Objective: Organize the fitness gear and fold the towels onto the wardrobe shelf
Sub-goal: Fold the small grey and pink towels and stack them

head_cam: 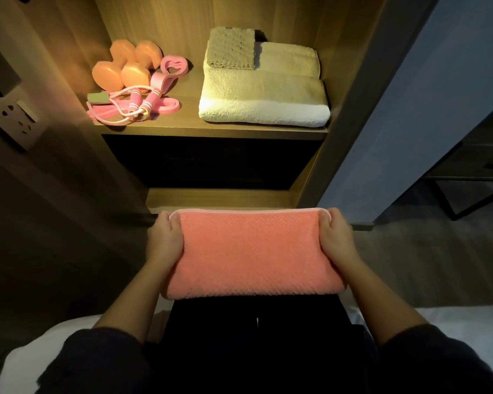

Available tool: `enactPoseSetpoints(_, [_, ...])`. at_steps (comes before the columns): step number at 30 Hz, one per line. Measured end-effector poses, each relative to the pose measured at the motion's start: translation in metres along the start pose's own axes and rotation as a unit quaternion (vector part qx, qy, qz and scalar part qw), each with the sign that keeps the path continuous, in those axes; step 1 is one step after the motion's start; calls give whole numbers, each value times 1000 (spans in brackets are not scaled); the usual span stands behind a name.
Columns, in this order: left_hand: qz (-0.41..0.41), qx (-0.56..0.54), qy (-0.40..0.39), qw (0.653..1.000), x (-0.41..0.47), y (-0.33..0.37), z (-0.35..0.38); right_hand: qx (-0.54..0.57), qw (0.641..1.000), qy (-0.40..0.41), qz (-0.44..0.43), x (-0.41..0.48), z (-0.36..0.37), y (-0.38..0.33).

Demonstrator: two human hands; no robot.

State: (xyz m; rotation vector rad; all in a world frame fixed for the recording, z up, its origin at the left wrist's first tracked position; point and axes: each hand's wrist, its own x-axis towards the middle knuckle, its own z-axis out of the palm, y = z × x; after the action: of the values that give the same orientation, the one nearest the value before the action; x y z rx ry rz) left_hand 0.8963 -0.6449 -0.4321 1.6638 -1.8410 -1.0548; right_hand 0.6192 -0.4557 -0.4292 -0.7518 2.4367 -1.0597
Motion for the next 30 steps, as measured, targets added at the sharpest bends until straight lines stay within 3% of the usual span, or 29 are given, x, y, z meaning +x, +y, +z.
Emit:
enactPoseSetpoints(4, [-54,48,-39,997,16,-11,15,-33,998,-28,50,13,10,10])
enactPoseSetpoints(9, [-26,11,32,999,20,-20,22,19,999,42,22,12,19,9])
enactPoseSetpoints(11, [-27,30,34,999,22,-19,25,24,999,30,35,14,22,8])
enactPoseSetpoints(14, [-71,58,-30,995,26,-17,28,16,995,-23,96,19,24,12])
enactPoseSetpoints(18, [-173,16,-112,978,29,-17,26,35,985,-84,147,24,21,14])
enactPoseSetpoints(25, [-216,-14,-251,944,30,-5,2,148,961,-120,201,29,6,17])
enactPoseSetpoints(30, [-260,-21,-293,920,30,0,-5,177,923,-209,271,32,-2,12])
